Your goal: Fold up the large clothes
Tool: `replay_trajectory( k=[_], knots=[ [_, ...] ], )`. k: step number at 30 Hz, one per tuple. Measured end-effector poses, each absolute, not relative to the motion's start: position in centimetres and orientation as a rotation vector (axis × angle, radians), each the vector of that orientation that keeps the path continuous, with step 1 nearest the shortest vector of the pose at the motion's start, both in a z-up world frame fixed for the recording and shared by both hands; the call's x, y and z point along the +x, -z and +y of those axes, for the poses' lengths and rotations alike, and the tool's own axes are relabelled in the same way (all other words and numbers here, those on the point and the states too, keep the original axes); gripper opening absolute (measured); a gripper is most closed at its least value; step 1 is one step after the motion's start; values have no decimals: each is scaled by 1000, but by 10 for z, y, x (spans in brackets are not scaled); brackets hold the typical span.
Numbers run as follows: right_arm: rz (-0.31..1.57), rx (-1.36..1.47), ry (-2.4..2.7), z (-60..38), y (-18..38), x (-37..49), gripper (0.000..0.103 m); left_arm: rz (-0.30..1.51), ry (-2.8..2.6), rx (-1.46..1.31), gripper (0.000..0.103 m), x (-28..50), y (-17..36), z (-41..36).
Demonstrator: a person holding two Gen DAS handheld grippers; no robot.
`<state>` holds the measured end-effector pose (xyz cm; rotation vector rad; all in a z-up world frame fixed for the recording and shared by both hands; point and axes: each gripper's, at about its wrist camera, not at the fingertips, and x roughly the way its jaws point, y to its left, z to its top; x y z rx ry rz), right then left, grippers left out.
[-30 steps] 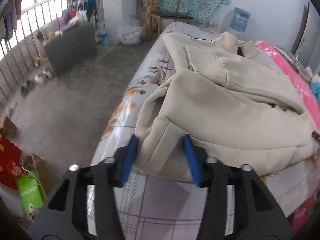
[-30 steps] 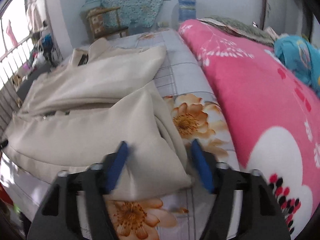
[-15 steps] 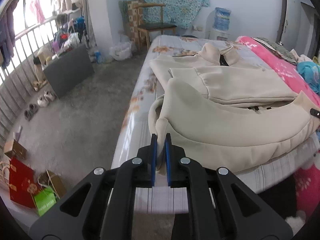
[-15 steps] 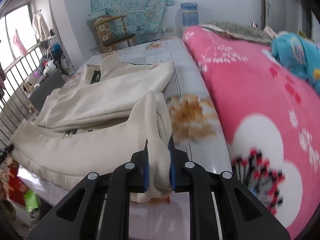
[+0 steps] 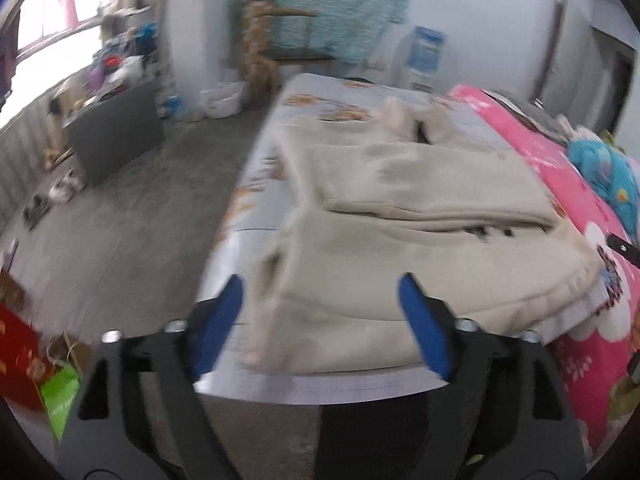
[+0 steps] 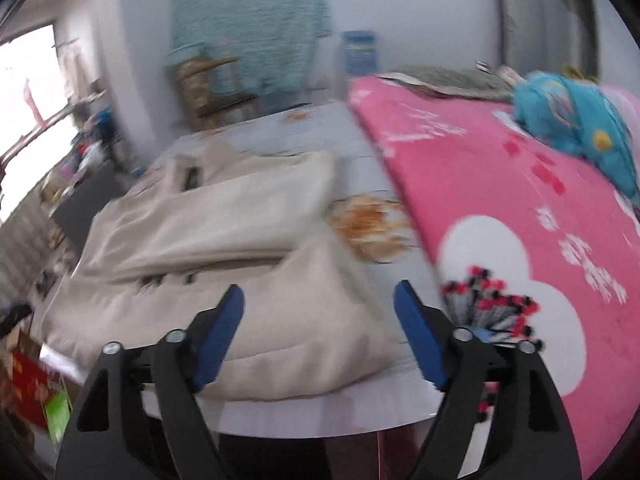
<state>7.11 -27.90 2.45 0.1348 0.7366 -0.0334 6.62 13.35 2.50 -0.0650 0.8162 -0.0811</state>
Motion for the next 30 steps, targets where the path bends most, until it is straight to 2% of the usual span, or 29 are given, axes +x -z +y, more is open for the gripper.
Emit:
replay_trajectory(
  k=[3,9,11,16,30],
  knots=[
    [767,76,-56,-246,-13,77,86,867,142,-10,86,76,-9,93],
    [876,-10,-133,-201,30,94,87,968,117,83,88,97,31,49],
    [894,-58,-115,-192,41,97,90,958,101,101,94,96,34,48],
    [875,-54,-119,-195,47,94,97,957,113,85,95,94,36,52],
    [881,-33,-125,-199,48,93,97,950,116,93,96,93,35,55]
  ],
)
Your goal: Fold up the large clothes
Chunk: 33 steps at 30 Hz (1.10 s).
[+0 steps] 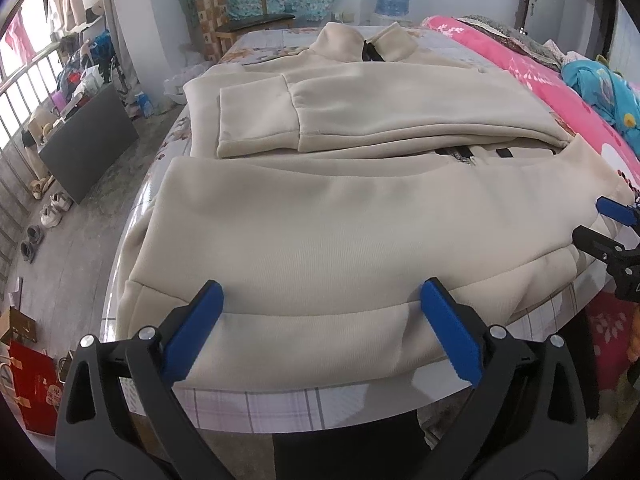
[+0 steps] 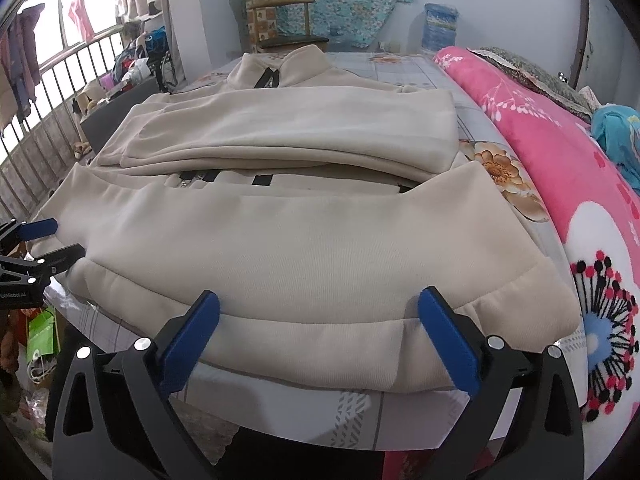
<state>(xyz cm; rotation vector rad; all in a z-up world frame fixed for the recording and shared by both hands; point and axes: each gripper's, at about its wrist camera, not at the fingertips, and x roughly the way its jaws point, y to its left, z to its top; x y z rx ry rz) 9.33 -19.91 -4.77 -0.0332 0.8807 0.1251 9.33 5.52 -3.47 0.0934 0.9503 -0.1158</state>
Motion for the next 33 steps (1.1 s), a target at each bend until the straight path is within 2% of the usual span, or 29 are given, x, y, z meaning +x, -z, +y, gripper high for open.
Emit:
replay_trajectory(
  k=[33],
  knots=[
    [889,-21,-114,-198,48,94,97,986,119,93,96,100,34,55]
  ],
)
